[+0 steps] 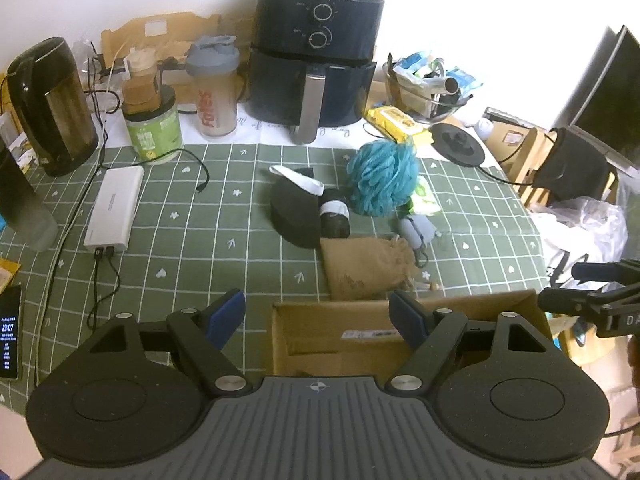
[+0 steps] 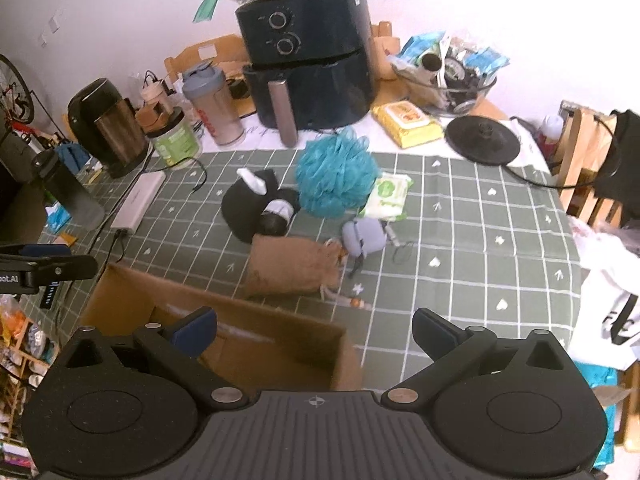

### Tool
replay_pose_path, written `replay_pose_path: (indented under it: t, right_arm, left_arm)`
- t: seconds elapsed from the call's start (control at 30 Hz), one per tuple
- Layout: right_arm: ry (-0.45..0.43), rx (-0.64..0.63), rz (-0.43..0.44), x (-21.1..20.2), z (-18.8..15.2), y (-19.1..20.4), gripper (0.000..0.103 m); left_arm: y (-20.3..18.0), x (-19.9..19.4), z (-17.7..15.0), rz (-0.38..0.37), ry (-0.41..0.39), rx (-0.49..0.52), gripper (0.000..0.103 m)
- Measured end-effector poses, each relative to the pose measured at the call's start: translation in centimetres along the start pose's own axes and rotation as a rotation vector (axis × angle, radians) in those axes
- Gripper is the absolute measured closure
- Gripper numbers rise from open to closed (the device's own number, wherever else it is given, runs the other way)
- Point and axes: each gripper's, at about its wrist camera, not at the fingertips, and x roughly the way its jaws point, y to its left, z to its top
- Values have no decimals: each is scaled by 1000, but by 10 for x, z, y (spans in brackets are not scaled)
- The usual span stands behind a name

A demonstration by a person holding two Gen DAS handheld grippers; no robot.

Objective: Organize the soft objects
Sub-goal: 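Move the right tool back toward the teal mesh sponge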

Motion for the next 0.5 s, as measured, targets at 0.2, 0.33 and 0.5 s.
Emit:
replay_pose_path:
  t: [0.2, 0.33, 0.5]
  right_arm:
    - [-32, -32, -41, 4, 9, -7, 0]
    - [-52, -39, -56, 7, 16, -12, 0]
    - [-80, -47, -66, 14, 27, -18, 0]
  left_arm:
    - [1, 7, 12, -11, 2, 20, 24]
    - [3, 12, 20, -21, -1, 31, 24]
    - [6, 16, 29, -27, -5, 37, 24]
